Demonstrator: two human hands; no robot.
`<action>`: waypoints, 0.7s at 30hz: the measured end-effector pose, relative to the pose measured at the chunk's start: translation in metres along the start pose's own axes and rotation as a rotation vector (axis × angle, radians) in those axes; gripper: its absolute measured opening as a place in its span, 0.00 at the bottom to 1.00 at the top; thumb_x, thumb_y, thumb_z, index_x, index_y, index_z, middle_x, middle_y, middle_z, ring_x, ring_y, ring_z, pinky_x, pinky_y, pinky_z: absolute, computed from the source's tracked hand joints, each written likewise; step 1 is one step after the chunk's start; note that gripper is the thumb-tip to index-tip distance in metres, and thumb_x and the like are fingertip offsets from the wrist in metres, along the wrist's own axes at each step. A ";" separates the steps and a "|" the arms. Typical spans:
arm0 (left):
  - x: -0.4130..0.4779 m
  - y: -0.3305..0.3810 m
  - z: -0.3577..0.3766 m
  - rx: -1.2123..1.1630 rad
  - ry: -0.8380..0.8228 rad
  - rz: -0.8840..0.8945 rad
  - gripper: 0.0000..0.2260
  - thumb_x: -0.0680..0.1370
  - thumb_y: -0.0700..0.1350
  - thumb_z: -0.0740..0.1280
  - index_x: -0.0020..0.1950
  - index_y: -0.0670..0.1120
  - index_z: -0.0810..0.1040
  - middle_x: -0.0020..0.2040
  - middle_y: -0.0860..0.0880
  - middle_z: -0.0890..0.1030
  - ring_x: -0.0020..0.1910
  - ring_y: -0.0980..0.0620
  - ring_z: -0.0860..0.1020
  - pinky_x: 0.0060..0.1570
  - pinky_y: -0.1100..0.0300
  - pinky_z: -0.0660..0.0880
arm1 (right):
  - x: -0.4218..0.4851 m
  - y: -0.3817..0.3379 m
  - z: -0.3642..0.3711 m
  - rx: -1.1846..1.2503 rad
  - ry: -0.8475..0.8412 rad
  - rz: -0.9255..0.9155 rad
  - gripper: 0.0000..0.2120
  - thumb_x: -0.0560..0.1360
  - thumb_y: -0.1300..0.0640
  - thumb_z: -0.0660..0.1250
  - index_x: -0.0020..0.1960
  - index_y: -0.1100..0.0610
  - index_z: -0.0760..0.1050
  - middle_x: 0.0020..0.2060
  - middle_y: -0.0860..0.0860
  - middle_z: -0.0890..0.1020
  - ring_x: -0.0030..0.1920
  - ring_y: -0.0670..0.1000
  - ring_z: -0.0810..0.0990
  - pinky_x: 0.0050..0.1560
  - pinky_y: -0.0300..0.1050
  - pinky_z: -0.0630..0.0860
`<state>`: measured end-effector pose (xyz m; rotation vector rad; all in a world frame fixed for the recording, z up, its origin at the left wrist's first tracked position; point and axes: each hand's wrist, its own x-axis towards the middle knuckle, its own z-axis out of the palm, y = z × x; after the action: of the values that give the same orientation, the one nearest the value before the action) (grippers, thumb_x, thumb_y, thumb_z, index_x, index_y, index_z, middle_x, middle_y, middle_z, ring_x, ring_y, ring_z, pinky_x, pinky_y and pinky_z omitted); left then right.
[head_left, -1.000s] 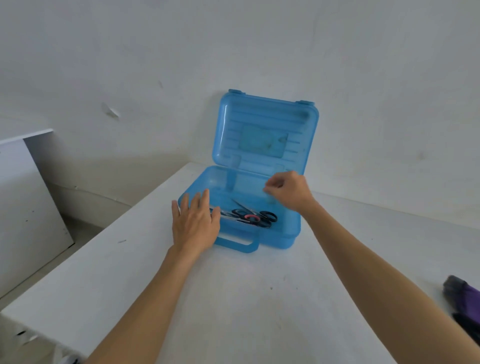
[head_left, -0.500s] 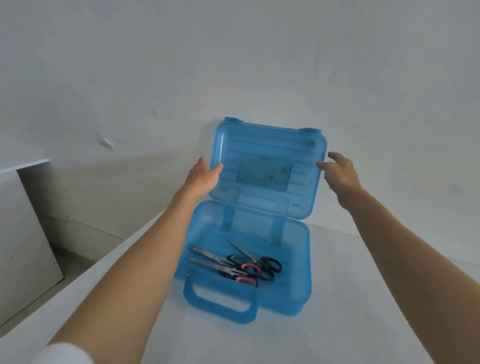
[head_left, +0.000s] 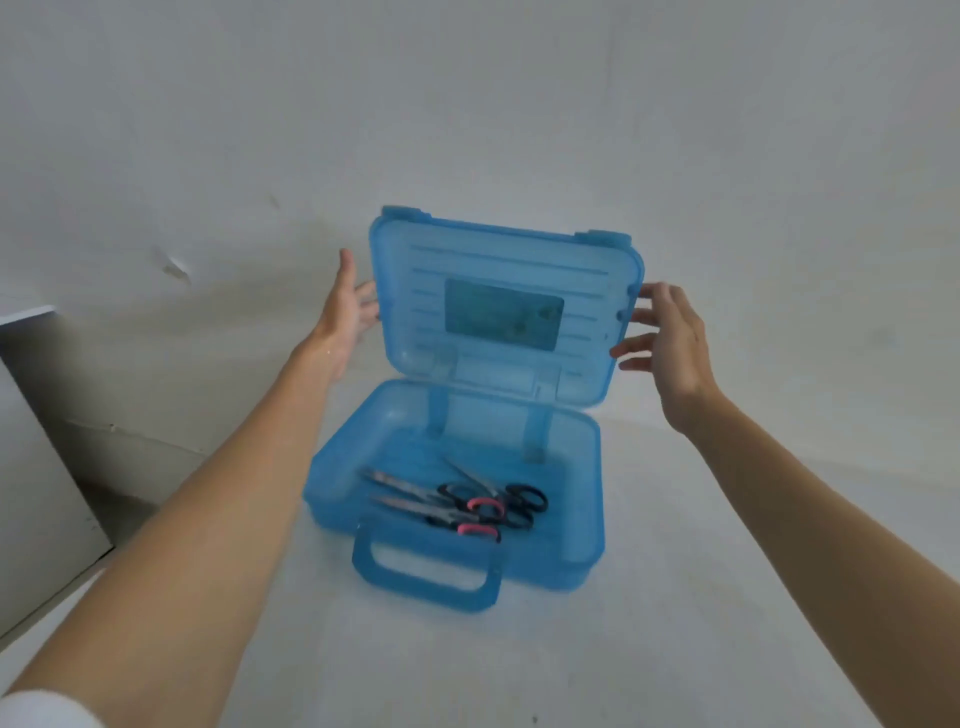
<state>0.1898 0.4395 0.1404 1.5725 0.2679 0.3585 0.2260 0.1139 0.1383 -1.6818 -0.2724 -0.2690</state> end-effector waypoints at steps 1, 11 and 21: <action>-0.009 -0.001 -0.009 0.013 -0.009 -0.032 0.39 0.82 0.68 0.34 0.80 0.47 0.66 0.78 0.43 0.70 0.80 0.46 0.62 0.79 0.45 0.44 | -0.015 -0.001 -0.001 0.015 0.004 -0.002 0.18 0.87 0.45 0.49 0.58 0.52 0.75 0.54 0.53 0.83 0.40 0.53 0.81 0.44 0.50 0.77; -0.113 -0.069 -0.063 0.096 -0.073 -0.200 0.30 0.81 0.70 0.45 0.56 0.56 0.82 0.54 0.59 0.86 0.62 0.59 0.77 0.74 0.54 0.58 | -0.154 0.025 0.000 -0.121 -0.021 0.055 0.09 0.83 0.49 0.64 0.57 0.49 0.81 0.51 0.47 0.85 0.50 0.44 0.81 0.49 0.43 0.74; -0.189 -0.101 -0.054 0.244 0.428 -0.023 0.16 0.76 0.51 0.73 0.61 0.50 0.77 0.50 0.52 0.82 0.51 0.47 0.82 0.59 0.48 0.79 | -0.212 0.053 0.016 -0.670 -0.145 -0.328 0.18 0.81 0.50 0.69 0.69 0.53 0.75 0.76 0.51 0.70 0.76 0.54 0.66 0.72 0.47 0.66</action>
<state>-0.0003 0.4196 0.0292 1.7192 0.6806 0.6641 0.0439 0.1183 0.0162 -2.3216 -0.6195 -0.5247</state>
